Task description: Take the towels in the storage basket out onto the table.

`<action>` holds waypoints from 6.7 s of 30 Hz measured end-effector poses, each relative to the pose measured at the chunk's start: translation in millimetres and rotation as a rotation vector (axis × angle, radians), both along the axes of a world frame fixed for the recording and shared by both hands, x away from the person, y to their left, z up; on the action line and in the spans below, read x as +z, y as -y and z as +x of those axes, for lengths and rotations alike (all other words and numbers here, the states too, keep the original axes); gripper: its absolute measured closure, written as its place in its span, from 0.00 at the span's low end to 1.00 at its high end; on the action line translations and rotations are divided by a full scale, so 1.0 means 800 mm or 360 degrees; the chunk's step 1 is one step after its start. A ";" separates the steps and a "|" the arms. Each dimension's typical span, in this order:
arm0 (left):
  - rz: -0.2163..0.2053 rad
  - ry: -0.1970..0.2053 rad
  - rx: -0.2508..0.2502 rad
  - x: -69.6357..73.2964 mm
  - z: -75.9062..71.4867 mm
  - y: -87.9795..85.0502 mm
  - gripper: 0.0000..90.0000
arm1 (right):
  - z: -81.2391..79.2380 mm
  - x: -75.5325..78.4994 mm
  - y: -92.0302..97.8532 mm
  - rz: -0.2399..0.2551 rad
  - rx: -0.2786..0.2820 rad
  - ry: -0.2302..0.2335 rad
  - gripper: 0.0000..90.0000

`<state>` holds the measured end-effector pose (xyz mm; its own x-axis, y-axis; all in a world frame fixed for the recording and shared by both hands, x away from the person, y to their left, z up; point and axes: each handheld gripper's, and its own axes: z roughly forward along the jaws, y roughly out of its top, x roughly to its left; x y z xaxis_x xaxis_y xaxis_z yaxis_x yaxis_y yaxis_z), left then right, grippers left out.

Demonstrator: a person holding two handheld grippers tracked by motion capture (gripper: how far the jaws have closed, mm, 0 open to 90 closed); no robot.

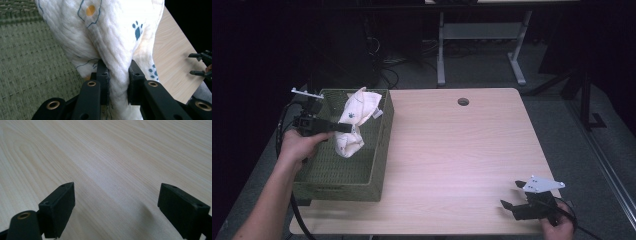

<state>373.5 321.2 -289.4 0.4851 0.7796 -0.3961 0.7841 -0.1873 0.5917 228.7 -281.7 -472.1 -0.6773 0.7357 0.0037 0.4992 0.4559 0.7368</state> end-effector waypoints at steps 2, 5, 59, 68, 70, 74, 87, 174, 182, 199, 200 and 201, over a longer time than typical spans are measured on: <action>-0.0018 -0.0001 -0.0022 0.003 0.001 0.004 0.84 | 0.000 0.000 0.000 -0.0005 0.0007 0.0006 0.16; -0.0002 0.0000 -0.0036 0.006 0.003 0.010 0.84 | 0.001 -0.001 0.000 -0.0009 0.0012 0.0005 0.16; 0.0147 0.0013 -0.0429 0.004 0.033 0.200 0.84 | -0.003 0.007 0.001 0.0018 0.0024 0.0046 0.16; 0.0176 0.0000 -0.0490 -0.001 0.036 0.227 0.83 | -0.003 0.008 0.002 0.0022 0.0027 0.0046 0.16; 0.0182 0.0000 -0.0503 -0.002 0.037 0.234 0.83 | -0.002 0.008 0.002 0.0017 0.0034 0.0050 0.16; 0.0187 -0.0004 -0.0514 -0.004 0.038 0.242 0.83 | -0.003 0.008 0.001 0.0021 0.0034 0.0047 0.16; 0.0205 -0.0033 -0.0560 -0.023 0.045 0.281 0.83 | -0.003 0.008 0.002 0.0023 0.0032 0.0050 0.16; 0.0080 -0.0265 -0.0500 -0.174 0.055 0.382 0.61 | -0.005 0.010 0.010 0.0056 0.0032 0.0067 0.16; 0.0075 -0.0137 -0.0469 -0.169 0.039 0.375 0.51 | -0.004 0.009 0.010 0.0054 0.0030 0.0069 0.16; 0.0078 -0.0064 -0.0490 -0.167 0.018 0.350 0.43 | -0.005 0.007 0.000 0.0020 0.0034 0.0041 0.16; 0.0086 -0.0060 -0.0491 -0.167 0.017 0.349 0.42 | -0.005 0.007 -0.001 0.0017 0.0036 0.0040 0.15; 0.0081 -0.0057 -0.0486 -0.167 0.015 0.348 0.42 | -0.005 0.007 -0.001 0.0013 0.0037 0.0040 0.16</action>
